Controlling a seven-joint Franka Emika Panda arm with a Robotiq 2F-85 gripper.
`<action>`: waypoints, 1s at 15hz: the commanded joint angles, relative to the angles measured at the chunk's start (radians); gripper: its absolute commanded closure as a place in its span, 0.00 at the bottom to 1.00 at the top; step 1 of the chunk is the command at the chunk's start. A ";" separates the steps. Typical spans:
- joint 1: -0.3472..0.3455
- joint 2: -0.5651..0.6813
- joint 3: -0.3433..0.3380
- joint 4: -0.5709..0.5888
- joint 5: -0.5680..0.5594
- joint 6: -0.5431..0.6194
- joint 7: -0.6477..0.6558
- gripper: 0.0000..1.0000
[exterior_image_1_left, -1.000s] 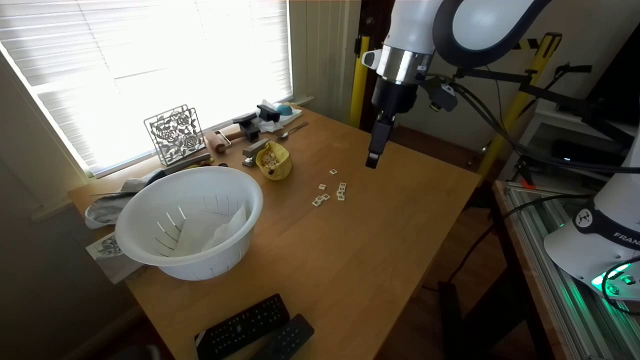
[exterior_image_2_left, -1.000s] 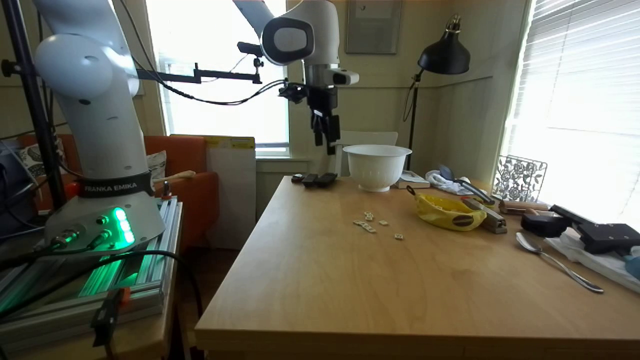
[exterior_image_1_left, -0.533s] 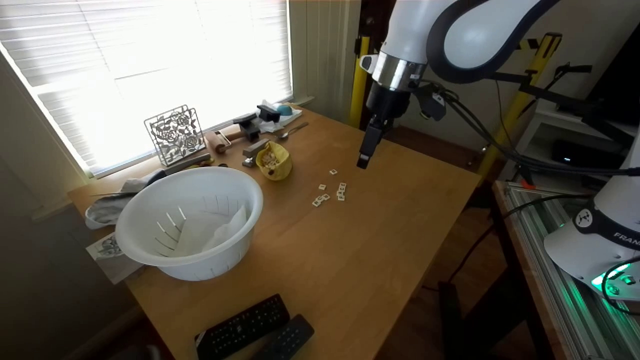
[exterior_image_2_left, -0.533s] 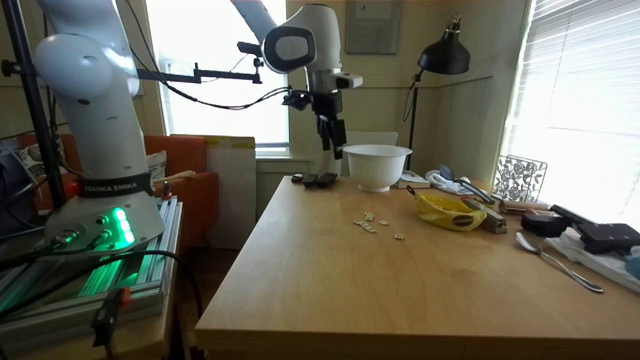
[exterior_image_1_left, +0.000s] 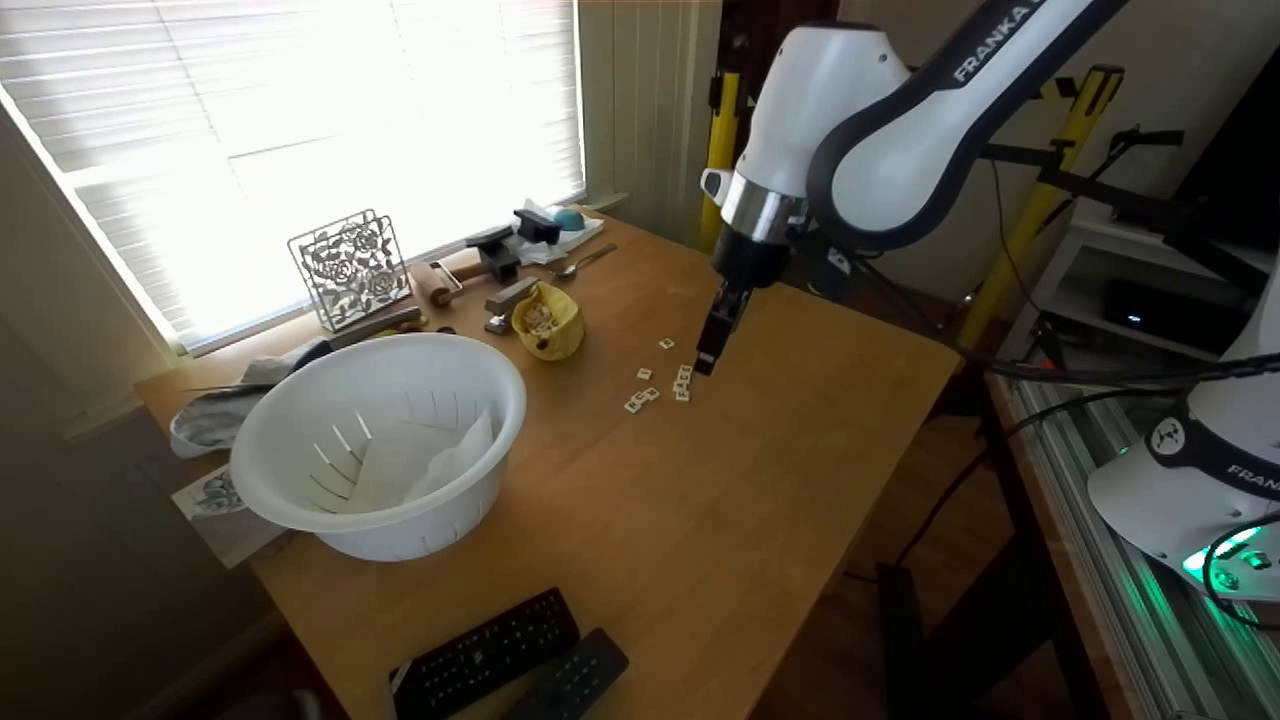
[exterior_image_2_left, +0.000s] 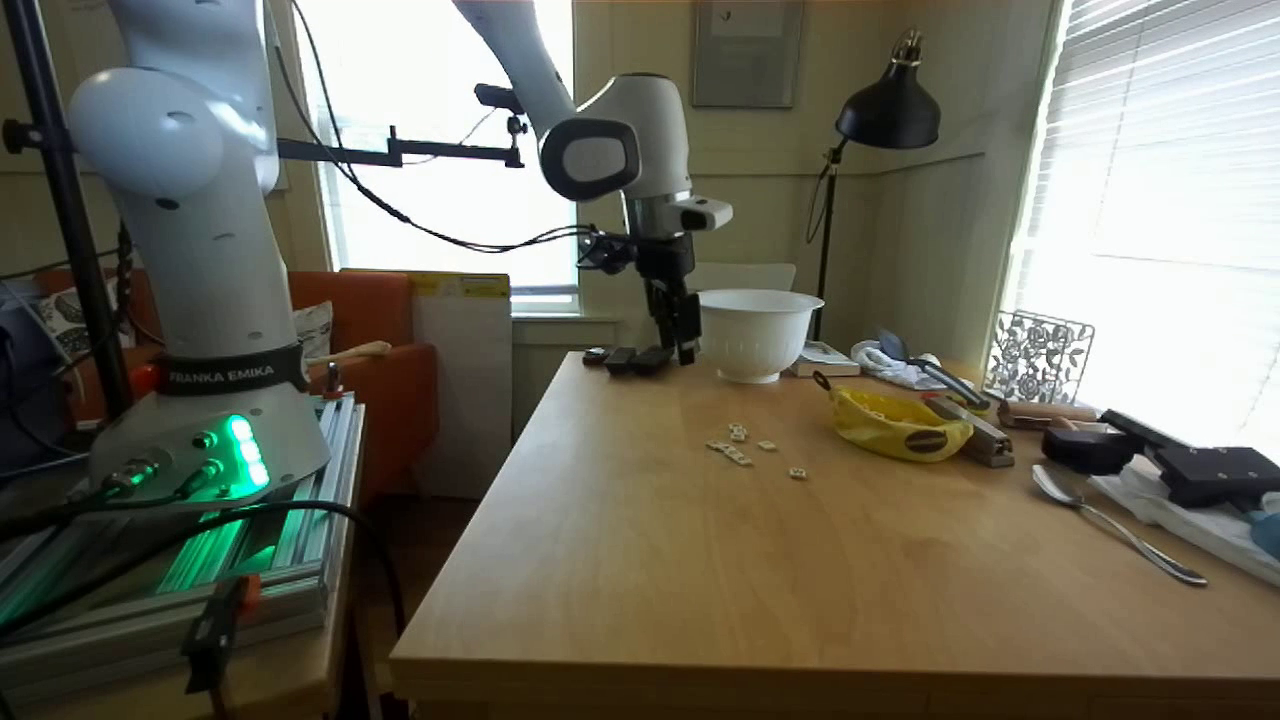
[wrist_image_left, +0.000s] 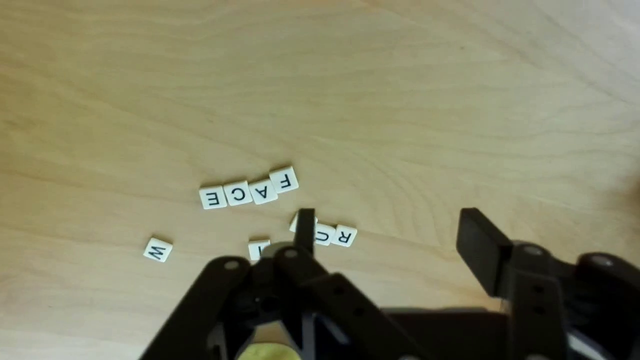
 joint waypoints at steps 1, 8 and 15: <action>-0.047 0.114 0.049 0.067 0.069 0.027 -0.069 0.56; -0.146 0.274 0.100 0.164 0.024 0.083 -0.109 1.00; -0.221 0.358 0.152 0.205 0.019 0.139 -0.112 1.00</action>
